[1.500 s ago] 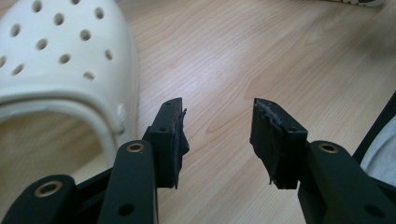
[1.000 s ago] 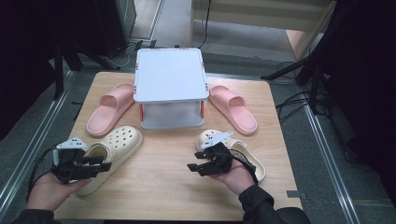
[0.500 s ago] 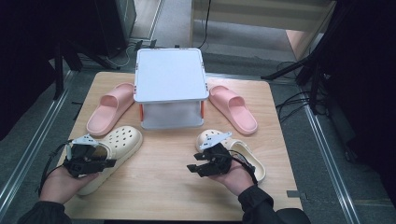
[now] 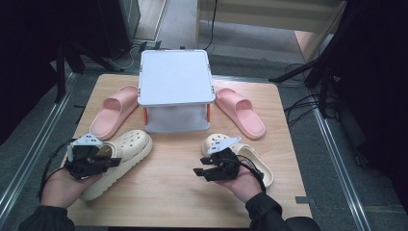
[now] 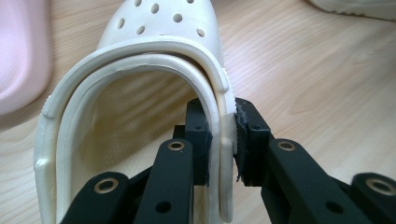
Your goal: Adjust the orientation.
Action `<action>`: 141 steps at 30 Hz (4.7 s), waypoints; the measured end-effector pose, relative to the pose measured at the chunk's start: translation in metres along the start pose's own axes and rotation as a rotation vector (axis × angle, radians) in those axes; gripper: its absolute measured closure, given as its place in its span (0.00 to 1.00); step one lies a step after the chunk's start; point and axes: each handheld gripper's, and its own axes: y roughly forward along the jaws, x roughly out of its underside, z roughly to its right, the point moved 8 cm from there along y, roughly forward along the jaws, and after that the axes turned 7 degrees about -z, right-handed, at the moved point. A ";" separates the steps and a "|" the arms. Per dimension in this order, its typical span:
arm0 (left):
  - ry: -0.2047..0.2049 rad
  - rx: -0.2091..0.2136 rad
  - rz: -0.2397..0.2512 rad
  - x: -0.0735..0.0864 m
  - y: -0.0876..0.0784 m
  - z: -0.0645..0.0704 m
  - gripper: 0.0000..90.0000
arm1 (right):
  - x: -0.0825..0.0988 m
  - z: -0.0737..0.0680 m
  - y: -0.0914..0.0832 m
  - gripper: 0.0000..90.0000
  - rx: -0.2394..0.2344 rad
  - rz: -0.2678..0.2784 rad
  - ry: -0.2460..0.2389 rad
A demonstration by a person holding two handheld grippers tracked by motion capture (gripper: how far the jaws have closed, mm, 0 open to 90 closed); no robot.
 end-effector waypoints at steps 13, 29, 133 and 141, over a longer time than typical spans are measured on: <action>0.104 0.040 -0.024 -0.031 0.033 0.050 0.86 | 0.001 -0.006 -0.004 0.57 0.017 0.040 0.011; 0.154 0.105 -0.083 -0.036 0.060 0.075 0.84 | -0.001 -0.010 0.004 0.69 0.030 0.076 0.037; 0.002 0.200 -0.023 -0.007 0.040 0.038 0.66 | -0.036 0.002 0.047 0.88 0.018 0.073 0.107; 0.021 0.181 -0.001 -0.012 0.029 0.031 0.48 | -0.030 0.000 0.018 0.78 -0.007 0.109 0.086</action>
